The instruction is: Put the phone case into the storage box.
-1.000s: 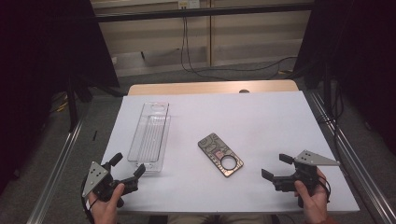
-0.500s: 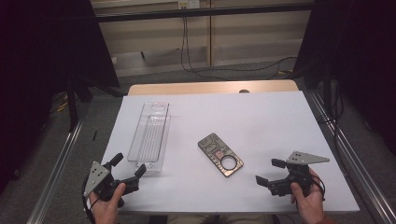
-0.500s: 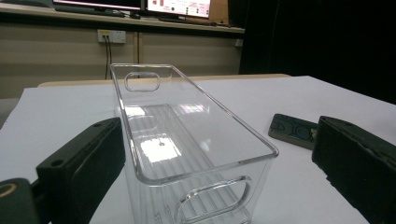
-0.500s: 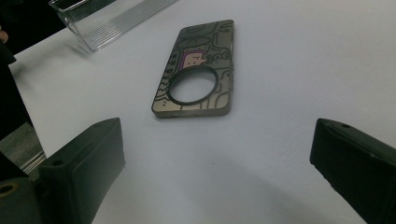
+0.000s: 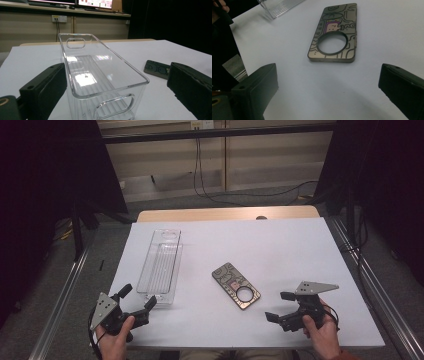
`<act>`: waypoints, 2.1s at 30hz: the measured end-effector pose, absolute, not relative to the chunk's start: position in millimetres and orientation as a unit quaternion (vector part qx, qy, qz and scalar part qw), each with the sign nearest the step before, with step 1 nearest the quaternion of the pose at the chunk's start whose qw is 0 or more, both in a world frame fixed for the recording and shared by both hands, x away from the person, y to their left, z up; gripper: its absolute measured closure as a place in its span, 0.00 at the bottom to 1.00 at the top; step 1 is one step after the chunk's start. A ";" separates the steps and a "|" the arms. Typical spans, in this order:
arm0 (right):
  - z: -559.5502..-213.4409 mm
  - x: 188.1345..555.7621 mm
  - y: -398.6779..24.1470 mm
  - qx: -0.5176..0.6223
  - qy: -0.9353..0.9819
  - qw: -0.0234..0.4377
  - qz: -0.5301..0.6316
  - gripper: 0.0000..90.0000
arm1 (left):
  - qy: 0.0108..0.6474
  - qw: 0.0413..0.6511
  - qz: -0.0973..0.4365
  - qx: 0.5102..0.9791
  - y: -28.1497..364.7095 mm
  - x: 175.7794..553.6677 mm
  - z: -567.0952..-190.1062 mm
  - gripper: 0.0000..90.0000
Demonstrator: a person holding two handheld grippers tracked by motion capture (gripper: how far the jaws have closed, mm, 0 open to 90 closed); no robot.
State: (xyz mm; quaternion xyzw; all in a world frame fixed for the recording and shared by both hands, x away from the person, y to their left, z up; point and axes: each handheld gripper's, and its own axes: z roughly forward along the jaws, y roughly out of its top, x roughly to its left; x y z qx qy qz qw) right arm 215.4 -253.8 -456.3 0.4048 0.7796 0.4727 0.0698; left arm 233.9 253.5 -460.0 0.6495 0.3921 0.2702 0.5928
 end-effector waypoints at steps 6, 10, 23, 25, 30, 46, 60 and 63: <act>-457.8 219.7 -246.4 0.398 0.791 0.050 0.462 0.02 | 0.388 0.594 0.268 0.651 253.9 234.9 -460.0 0.03; -455.2 224.3 -245.6 0.393 0.794 0.035 0.463 0.03 | 0.392 0.591 0.271 0.651 252.8 235.2 -460.1 0.03; -445.1 237.3 -223.7 0.364 0.816 0.032 0.448 0.05 | 0.389 0.595 0.265 0.652 250.8 238.9 -460.4 0.03; -444.0 239.8 -219.3 0.356 0.822 0.034 0.443 0.08 | 0.387 0.592 0.266 0.655 251.4 239.2 -460.4 0.03; -443.9 247.4 -204.8 0.344 0.836 0.032 0.427 0.15 | 0.386 0.592 0.265 0.655 251.4 239.5 -460.3 0.03; -444.1 264.9 -163.4 0.318 0.858 -0.009 0.403 0.33 | 0.383 0.592 0.264 0.658 252.2 238.6 -460.3 0.03; -441.1 282.1 -136.9 0.290 0.865 -0.038 0.408 0.49 | 0.383 0.592 0.263 0.658 252.2 238.6 -460.4 0.03; -444.3 281.6 -133.0 0.302 0.870 -0.042 0.387 0.52 | 0.380 0.594 0.261 0.660 252.3 238.3 -460.5 0.03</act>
